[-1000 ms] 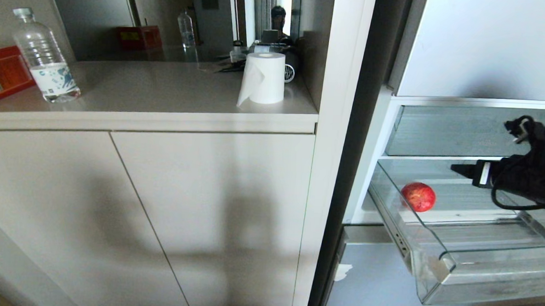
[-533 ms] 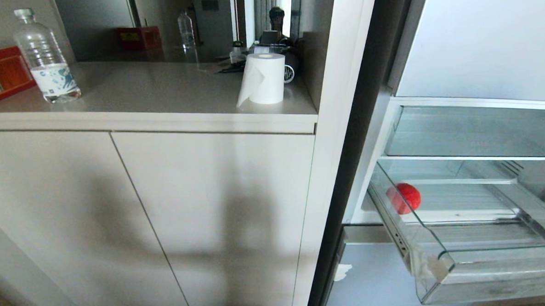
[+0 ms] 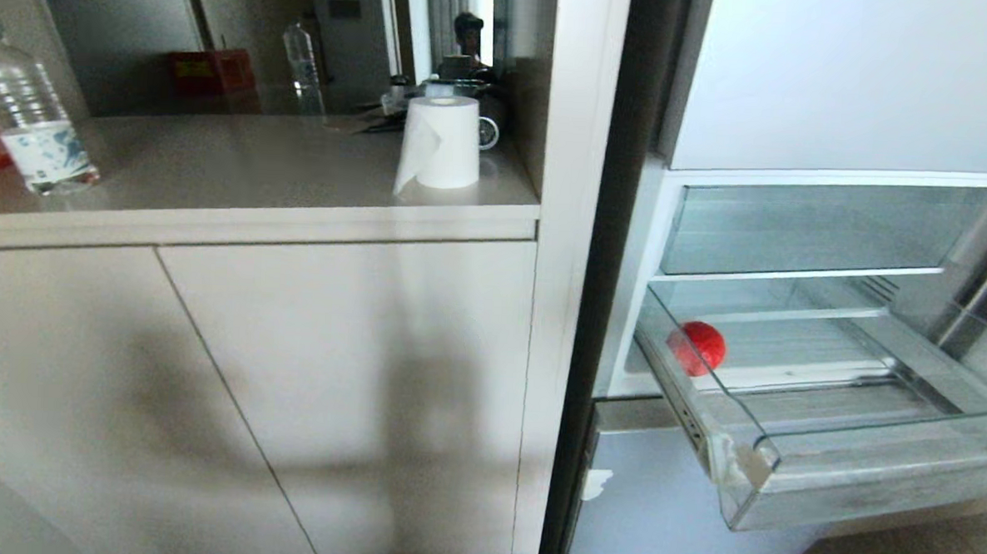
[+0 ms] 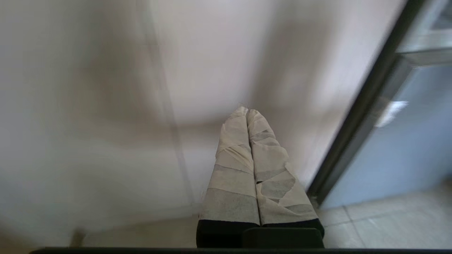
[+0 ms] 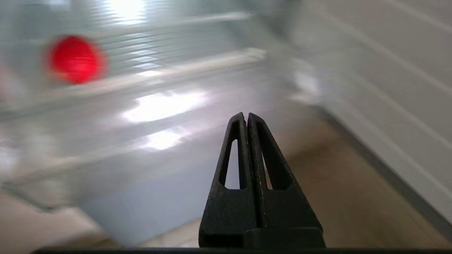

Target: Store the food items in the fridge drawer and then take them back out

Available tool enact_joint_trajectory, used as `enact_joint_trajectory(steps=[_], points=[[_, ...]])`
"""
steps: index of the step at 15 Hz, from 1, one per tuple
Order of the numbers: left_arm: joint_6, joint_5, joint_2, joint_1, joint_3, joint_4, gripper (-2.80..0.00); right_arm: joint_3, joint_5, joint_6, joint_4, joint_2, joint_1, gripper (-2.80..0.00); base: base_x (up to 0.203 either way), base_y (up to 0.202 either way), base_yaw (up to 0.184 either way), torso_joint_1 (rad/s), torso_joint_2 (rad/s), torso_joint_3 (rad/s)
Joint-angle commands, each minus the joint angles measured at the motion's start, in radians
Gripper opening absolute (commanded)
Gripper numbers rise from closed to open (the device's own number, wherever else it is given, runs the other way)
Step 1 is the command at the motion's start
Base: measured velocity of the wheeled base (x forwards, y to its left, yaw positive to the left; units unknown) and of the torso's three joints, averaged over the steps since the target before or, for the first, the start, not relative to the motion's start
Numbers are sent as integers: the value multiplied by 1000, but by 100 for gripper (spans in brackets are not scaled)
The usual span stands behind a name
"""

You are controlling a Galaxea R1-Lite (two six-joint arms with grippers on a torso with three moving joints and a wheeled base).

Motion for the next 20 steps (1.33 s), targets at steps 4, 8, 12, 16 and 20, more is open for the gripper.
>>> enact_joint_trajectory(steps=[4, 8, 12, 16, 20], points=[[0, 0, 0, 0, 0, 0, -280, -16, 2, 2, -4, -1, -60, -280, 0, 7, -175, 2, 2, 0], [0, 0, 0, 0, 0, 0, -280, -41, 29, 2, -5, 55, -203, -280, 0, 9, -175, 4, 2, 2], [0, 0, 0, 0, 0, 0, -280, -69, 102, 3, -5, 135, -324, -280, 2, 8, -176, 4, 1, 2], [0, 0, 0, 0, 0, 0, -280, -104, 103, 16, -28, 266, -363, -280, 2, 8, -172, 2, 1, 1], [0, 0, 0, 0, 0, 0, -280, -163, 69, 93, -256, 516, -412, -280, 0, 3, -62, 3, 2, 2]])
